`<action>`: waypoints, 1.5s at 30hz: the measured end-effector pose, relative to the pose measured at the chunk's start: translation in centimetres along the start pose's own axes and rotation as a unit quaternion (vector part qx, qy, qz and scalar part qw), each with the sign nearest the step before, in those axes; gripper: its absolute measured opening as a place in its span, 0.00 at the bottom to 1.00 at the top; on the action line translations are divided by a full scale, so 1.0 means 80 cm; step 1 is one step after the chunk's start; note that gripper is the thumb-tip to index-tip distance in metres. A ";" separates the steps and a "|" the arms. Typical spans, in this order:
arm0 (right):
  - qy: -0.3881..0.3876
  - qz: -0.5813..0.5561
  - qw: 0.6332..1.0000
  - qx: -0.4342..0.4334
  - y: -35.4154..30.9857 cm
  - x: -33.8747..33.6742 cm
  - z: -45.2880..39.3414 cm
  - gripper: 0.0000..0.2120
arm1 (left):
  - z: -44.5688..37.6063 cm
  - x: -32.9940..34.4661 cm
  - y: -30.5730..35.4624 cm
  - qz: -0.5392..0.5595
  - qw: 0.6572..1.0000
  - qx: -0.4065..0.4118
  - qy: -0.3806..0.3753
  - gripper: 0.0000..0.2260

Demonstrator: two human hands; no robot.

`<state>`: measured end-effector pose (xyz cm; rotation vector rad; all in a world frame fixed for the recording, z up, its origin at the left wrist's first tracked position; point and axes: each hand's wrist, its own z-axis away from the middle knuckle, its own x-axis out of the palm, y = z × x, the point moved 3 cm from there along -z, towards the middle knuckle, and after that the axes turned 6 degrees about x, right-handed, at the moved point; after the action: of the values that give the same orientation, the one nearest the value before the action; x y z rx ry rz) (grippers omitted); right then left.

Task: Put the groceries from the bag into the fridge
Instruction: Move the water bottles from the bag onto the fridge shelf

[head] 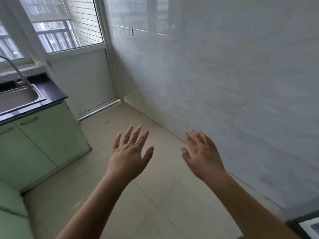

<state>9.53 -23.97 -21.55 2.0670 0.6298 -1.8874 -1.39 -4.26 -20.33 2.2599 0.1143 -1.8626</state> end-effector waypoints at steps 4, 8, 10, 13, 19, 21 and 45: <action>-0.002 -0.015 0.999 -0.051 -0.032 0.011 -0.052 0.35 | -0.012 0.002 -0.039 -0.009 0.999 -0.049 -0.001 0.34; -0.017 -0.045 0.993 -0.104 -0.061 0.027 -0.106 0.32 | -0.031 0.004 -0.071 -0.042 0.993 -0.105 -0.011 0.33; -0.017 -0.052 0.990 -0.130 -0.078 0.032 -0.133 0.33 | -0.041 -0.002 -0.085 -0.044 0.990 -0.135 0.000 0.33; -0.023 -0.064 0.982 -0.175 -0.108 0.034 -0.169 0.34 | -0.046 -0.013 -0.106 -0.053 0.983 -0.176 0.003 0.34; -0.033 -0.087 0.957 -0.274 -0.199 0.041 -0.211 0.34 | -0.024 -0.033 -0.164 -0.070 0.960 -0.270 0.019 0.34; -0.036 -0.101 0.947 -0.304 -0.236 0.044 -0.216 0.33 | -0.007 -0.039 -0.186 -0.074 0.952 -0.297 0.029 0.33; -0.072 -0.117 0.818 -0.558 -0.725 0.062 -0.133 0.29 | 0.276 -0.108 -0.507 -0.121 0.837 -0.528 0.070 0.34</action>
<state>-9.21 32.12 -20.10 1.0785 1.5231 -1.1847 -32.12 31.30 -20.37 1.5729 1.1734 -1.1766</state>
